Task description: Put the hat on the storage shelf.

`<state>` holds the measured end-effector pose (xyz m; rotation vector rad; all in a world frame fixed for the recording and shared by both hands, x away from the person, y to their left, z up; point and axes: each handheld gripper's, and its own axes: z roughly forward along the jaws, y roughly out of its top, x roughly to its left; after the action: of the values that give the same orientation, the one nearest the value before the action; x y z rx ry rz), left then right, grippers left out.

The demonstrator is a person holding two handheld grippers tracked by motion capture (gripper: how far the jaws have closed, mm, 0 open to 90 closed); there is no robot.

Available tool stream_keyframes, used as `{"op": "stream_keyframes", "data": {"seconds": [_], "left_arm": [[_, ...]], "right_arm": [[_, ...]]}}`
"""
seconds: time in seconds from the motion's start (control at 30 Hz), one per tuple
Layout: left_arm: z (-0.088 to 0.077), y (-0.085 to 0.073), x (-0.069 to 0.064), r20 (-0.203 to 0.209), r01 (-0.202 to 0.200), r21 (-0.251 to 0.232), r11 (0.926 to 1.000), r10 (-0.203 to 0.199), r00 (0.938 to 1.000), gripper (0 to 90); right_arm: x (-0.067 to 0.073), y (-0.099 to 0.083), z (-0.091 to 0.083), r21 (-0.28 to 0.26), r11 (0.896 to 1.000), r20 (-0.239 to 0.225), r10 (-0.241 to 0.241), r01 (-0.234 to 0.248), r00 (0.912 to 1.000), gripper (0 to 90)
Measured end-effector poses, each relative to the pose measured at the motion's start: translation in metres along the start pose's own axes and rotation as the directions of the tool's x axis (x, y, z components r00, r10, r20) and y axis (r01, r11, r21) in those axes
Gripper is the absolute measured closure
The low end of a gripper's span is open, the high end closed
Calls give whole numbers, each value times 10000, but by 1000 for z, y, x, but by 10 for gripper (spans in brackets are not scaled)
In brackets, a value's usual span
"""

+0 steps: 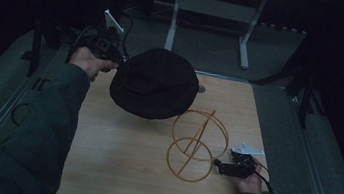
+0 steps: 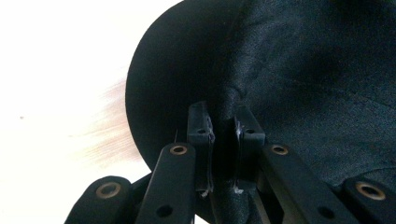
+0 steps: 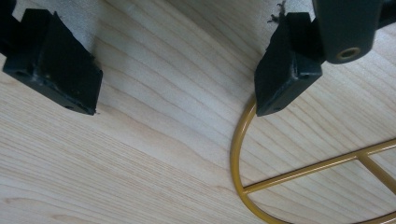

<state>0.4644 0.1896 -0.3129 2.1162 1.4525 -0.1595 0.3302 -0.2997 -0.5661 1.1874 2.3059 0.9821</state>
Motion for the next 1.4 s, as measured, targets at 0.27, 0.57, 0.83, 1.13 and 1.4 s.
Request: {"op": "stream_keyframes", "data": {"seconds": [0.27,0.57,0.83,1.13,1.4], "left_arm": [[2,5,-10,262,-313,50,9995,312,9992,804],[2,9,-20,300,-686,0,9976,686,9972,804],[0,14,-32,486,-982,0,9952,981,9940,804],[-2,18,-43,641,-1434,25,9897,1429,9877,803],[0,19,-52,753,-1811,86,9834,1800,9808,803]], "right_arm": [[0,0,0,-6,10000,-3,4,-4,10000,153],[0,0,0,4,10000,-4,6,-6,10000,153],[0,0,0,-4,10000,5,26,-26,10000,153],[0,0,0,-4,10000,-7,3,-3,10000,153],[0,0,0,-6,10000,-7,-3,3,10000,153]]}}
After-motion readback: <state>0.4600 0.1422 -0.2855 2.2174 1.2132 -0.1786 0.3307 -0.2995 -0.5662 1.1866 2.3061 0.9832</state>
